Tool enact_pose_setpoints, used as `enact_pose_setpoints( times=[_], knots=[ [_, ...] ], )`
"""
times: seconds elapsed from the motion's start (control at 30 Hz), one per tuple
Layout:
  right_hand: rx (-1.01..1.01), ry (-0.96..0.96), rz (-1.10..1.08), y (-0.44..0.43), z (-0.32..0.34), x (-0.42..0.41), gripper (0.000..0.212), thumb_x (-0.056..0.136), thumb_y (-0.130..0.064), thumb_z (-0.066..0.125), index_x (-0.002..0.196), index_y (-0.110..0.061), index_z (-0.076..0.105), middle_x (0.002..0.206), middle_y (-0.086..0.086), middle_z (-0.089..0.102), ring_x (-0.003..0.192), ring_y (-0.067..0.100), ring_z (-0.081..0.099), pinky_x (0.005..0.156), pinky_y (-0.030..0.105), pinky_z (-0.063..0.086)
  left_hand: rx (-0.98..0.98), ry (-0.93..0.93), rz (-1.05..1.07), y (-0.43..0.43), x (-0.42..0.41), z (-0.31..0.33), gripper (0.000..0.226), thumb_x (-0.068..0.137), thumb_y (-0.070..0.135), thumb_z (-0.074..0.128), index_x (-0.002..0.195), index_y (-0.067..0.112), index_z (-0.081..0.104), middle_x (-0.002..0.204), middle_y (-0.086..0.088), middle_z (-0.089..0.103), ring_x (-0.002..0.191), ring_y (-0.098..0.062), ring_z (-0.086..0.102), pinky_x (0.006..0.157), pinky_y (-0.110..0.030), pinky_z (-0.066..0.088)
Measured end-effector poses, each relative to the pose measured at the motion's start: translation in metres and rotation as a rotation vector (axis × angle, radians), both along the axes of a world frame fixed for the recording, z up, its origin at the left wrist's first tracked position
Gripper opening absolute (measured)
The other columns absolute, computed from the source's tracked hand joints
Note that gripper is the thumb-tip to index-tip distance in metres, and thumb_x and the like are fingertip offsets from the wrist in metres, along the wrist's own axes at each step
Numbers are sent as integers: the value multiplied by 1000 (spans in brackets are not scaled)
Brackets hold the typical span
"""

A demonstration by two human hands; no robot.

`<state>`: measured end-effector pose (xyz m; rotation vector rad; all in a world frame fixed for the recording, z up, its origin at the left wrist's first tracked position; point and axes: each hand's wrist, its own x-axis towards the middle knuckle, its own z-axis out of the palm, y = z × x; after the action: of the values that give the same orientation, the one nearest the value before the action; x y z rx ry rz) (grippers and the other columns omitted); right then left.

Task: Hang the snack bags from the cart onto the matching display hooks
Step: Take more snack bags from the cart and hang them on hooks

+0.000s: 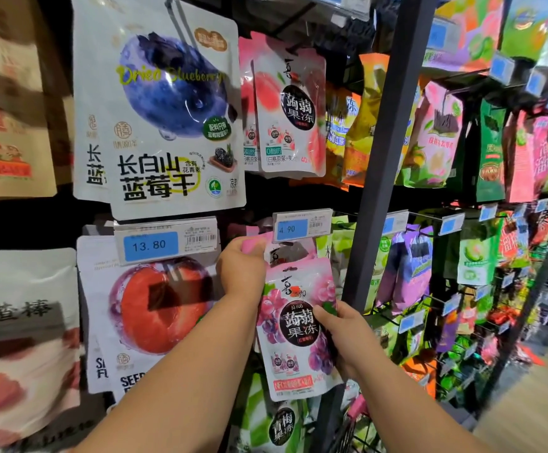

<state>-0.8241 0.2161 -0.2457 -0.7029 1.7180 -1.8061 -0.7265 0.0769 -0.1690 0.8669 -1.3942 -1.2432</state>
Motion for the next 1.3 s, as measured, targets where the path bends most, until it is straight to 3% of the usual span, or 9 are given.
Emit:
enact_pose_setpoints(
  times=[0.13,0.23,0.4,0.6,0.73,0.83,0.93,1.1,1.3],
  knots=[
    [-28,59,-8,6,-4,6,14,94,-20,62,104,-29,65,121,5,66,109,24,65,96,48,51,-58,-53,12,0,6,-3,15,88,27,66,101,18,65,80,3,68,76,-22,63,72,-31,50],
    [-60,96,-11,14,-4,11,17,96,-20,59,103,-34,63,126,3,60,111,22,62,74,32,53,-102,-125,-16,5,11,-14,32,93,27,58,123,15,58,107,-4,68,95,-25,62,77,-29,44],
    [-58,40,29,29,-2,16,11,96,-16,57,103,-21,63,91,-2,77,78,14,74,52,23,52,-86,-100,-71,20,27,-22,39,99,31,48,134,13,48,121,-10,62,97,-22,55,77,-26,35],
    [-109,-4,22,30,1,16,13,95,-18,58,107,-16,63,98,6,76,93,24,73,75,38,55,-162,-37,-256,39,43,-33,63,96,52,38,152,30,20,153,7,33,131,-1,31,101,-10,21],
    [-159,-22,20,24,8,12,14,95,-16,58,109,-12,63,102,12,75,99,31,70,91,50,54,-347,-148,-224,42,50,-50,89,79,75,48,151,42,8,158,11,24,144,-8,25,118,-36,25],
    [-186,-28,31,18,14,11,16,95,-14,58,110,-9,63,102,15,75,98,34,71,92,55,53,-420,-32,-203,52,50,-49,83,84,45,68,149,39,16,151,12,34,137,-2,35,111,-24,32],
    [-204,-55,33,10,17,9,19,95,-14,59,112,-8,63,104,18,74,99,37,70,93,57,52,-234,128,-274,57,43,-40,73,85,18,72,142,25,28,123,10,56,109,4,59,88,-8,46],
    [-177,-37,29,-2,22,6,18,95,-18,60,111,-11,65,103,15,75,98,35,71,94,58,51,35,140,-324,43,25,-24,31,72,48,75,93,27,68,90,-6,74,85,-30,71,81,-54,57],
    [-168,-13,-21,-13,32,4,12,95,-20,60,102,-15,69,96,10,76,94,32,72,92,56,53,154,201,-265,33,9,-15,14,80,36,68,79,22,67,84,-7,74,83,-33,71,78,-53,57]
  ],
)
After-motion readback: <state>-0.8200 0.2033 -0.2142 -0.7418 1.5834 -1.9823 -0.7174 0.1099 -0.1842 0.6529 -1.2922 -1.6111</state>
